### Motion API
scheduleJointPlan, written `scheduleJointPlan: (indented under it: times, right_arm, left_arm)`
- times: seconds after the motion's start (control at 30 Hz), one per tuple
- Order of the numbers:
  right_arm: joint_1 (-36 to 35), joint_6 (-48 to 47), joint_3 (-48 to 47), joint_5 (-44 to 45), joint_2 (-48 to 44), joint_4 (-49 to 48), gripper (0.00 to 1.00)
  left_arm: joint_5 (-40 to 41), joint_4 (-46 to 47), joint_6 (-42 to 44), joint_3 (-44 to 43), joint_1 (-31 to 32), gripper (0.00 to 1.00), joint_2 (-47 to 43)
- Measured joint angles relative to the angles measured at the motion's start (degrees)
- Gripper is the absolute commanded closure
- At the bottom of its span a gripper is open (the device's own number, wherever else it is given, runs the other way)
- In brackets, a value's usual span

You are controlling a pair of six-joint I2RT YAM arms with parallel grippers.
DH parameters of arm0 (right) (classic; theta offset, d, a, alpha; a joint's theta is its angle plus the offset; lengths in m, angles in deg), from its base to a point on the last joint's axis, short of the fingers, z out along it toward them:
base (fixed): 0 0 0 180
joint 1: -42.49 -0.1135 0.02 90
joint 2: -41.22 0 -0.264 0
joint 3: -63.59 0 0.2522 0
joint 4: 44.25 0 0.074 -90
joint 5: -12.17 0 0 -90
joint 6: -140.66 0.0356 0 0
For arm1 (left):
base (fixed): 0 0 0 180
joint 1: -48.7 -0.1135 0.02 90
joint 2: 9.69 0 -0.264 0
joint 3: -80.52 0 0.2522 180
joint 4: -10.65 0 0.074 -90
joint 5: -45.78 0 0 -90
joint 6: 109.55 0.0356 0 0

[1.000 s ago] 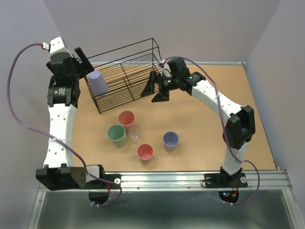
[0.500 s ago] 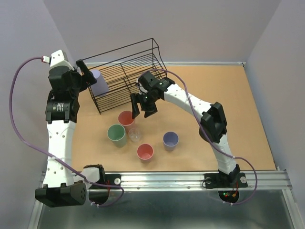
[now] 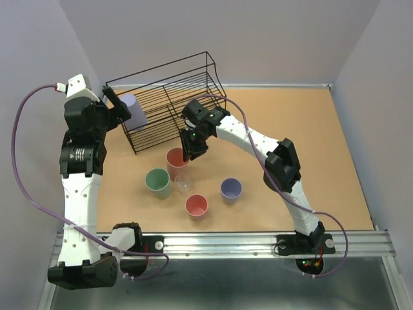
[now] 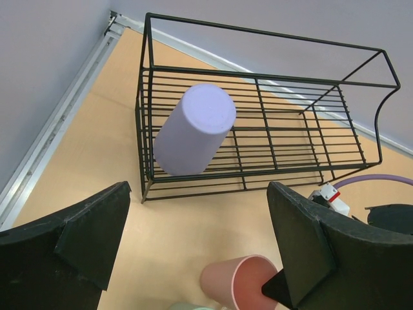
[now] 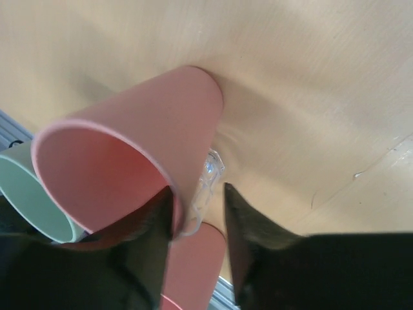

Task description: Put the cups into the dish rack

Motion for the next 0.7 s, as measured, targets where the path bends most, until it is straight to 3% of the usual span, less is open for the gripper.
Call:
scheduleJointPlan:
  times: [0.2, 0.53, 0.7]
  right_arm:
    - [0.0, -1.01, 0.0, 2.12, 0.31, -0.02, 0.99]
    - [1.07, -1.84, 0.0, 8.66, 0.02, 0.44, 1.0]
    - [7.72, -0.59, 0.13, 7.52, -3.98, 0.98, 1.0]
  left_arm:
    - [0.02, 0.0, -0.09, 0.24, 0.0, 0.02, -0.2]
    - [-0.96, 0.0, -0.74, 0.35, 0.0, 0.02, -0.15]
    - [-3.67, 0.13, -1.79, -0.26, 0.0, 0.02, 0.26]
